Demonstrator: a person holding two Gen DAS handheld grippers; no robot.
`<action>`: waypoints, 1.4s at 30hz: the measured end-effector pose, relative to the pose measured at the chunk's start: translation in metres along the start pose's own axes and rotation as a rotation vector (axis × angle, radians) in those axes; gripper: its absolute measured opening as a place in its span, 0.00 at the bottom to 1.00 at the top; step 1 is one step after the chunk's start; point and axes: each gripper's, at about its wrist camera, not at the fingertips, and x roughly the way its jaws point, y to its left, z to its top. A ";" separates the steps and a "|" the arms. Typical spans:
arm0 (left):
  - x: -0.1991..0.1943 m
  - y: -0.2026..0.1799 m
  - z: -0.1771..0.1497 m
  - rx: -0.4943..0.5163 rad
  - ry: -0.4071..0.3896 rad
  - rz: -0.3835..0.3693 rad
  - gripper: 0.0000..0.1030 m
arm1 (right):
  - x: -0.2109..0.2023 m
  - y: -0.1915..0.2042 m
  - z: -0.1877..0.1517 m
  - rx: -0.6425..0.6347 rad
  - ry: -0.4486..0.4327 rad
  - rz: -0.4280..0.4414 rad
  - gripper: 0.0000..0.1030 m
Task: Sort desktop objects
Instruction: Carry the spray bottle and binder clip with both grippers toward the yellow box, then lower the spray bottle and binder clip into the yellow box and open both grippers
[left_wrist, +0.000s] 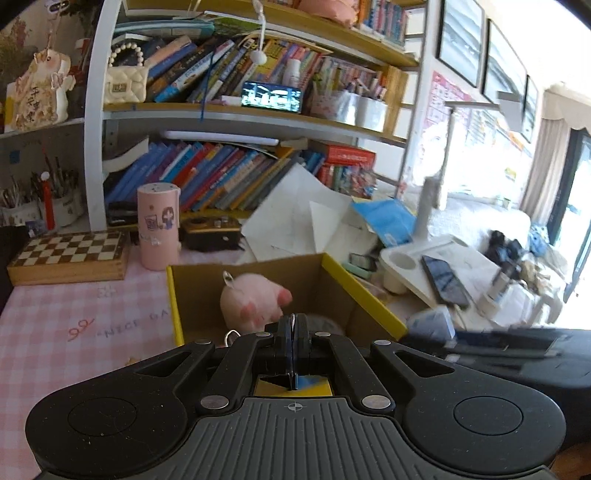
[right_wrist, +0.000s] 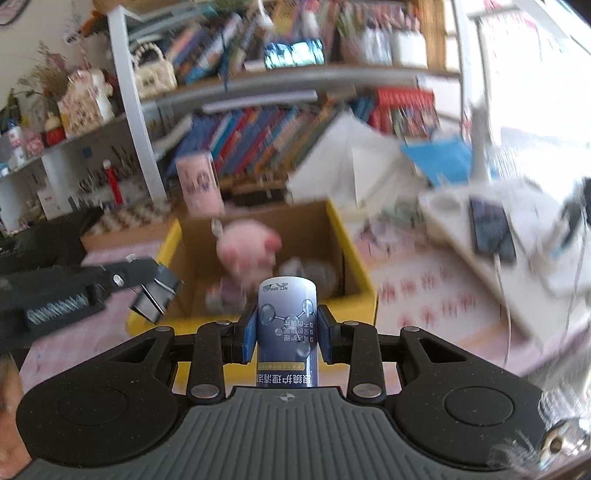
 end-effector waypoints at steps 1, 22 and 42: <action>0.006 -0.001 0.004 0.000 -0.008 0.008 0.00 | 0.003 -0.001 0.008 -0.010 -0.015 0.005 0.29; 0.117 0.000 -0.012 0.073 0.151 0.141 0.00 | 0.111 -0.002 0.062 -0.214 0.034 0.104 0.29; 0.117 0.008 -0.034 0.070 0.227 0.219 0.05 | 0.186 -0.008 0.032 -0.300 0.307 0.134 0.30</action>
